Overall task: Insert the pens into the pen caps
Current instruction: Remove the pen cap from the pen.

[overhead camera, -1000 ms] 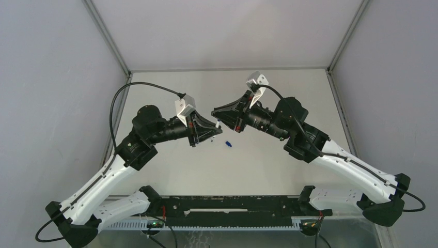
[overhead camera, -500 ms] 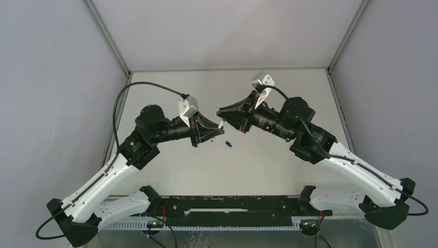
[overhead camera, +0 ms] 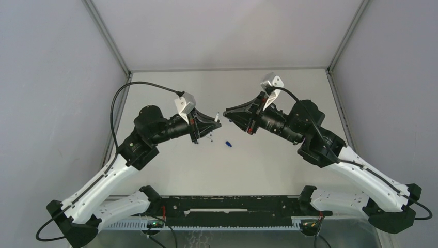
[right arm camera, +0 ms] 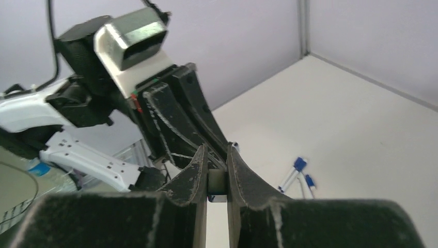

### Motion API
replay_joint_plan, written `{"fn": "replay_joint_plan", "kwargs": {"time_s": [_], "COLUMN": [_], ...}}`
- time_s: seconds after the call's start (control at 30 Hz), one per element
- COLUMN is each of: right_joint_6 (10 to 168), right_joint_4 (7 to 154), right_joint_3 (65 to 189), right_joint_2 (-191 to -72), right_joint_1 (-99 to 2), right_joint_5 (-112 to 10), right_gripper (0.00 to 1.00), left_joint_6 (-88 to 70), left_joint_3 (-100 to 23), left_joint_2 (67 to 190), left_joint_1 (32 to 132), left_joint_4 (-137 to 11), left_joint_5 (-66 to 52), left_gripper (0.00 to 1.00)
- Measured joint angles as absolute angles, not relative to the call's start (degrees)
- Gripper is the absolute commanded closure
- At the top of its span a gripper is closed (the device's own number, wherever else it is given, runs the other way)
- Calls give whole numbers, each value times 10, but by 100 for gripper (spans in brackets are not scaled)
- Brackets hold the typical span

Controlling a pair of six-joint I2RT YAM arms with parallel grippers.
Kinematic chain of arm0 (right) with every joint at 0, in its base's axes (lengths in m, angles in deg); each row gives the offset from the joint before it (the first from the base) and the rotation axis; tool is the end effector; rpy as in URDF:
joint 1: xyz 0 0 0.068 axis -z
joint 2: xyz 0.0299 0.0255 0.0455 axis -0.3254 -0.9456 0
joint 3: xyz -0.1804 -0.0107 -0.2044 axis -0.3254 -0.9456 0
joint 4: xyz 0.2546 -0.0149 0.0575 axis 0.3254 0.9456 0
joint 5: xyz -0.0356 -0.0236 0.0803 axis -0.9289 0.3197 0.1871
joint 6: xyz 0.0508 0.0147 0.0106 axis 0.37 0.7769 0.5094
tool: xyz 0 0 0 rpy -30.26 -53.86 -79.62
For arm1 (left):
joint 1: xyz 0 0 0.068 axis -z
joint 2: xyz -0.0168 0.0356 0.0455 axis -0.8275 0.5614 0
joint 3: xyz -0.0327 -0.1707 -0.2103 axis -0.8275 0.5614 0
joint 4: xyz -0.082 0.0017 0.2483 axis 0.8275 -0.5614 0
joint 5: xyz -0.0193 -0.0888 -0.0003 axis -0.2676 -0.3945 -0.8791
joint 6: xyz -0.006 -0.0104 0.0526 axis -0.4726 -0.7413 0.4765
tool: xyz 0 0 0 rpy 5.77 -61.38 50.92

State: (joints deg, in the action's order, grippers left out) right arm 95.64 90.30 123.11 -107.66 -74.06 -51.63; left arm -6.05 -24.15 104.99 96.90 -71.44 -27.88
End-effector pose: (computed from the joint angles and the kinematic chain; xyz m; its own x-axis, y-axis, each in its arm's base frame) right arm 0.1147 0.1716 0.4640 -0.1608 0.1680 -0.9726 -0.8708 0.4398 0.2199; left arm 0.1403 -0.1453 0.4042 -0.1475 -0.0406 -0.9882 0.9303 0.3335 -0.1525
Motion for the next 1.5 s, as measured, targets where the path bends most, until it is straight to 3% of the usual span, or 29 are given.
{"fn": "replay_joint_plan", "kwargs": {"time_s": [0.27, 0.63, 0.97, 1.1, 1.23, 1.5], "right_joint_6": [960, 942, 911, 901, 891, 886], "right_joint_4": [983, 1027, 1003, 999, 993, 993], "right_joint_3": [1171, 1138, 1151, 1170, 1187, 1190], "right_joint_2": [-1114, -1426, -1545, -1572, -1586, -1587], "right_joint_1": [-703, -654, -604, -595, -592, -591], "right_joint_5": [-602, -611, -613, -607, -601, -598], "right_gripper": [91, 86, 77, 70, 56, 48], "left_joint_6": [-66, -67, -67, -67, -67, -67], "left_joint_3": [-169, -107, -85, -85, -85, -85], "left_joint_2": [983, 909, 900, 900, 900, 898], "left_joint_1": [937, 894, 894, 894, 894, 894], "left_joint_4": [-717, -721, -720, -720, -720, -721], "left_joint_5": [-149, -12, 19, 19, 19, 19], "left_gripper": [100, 100, 100, 100, 100, 100]}}
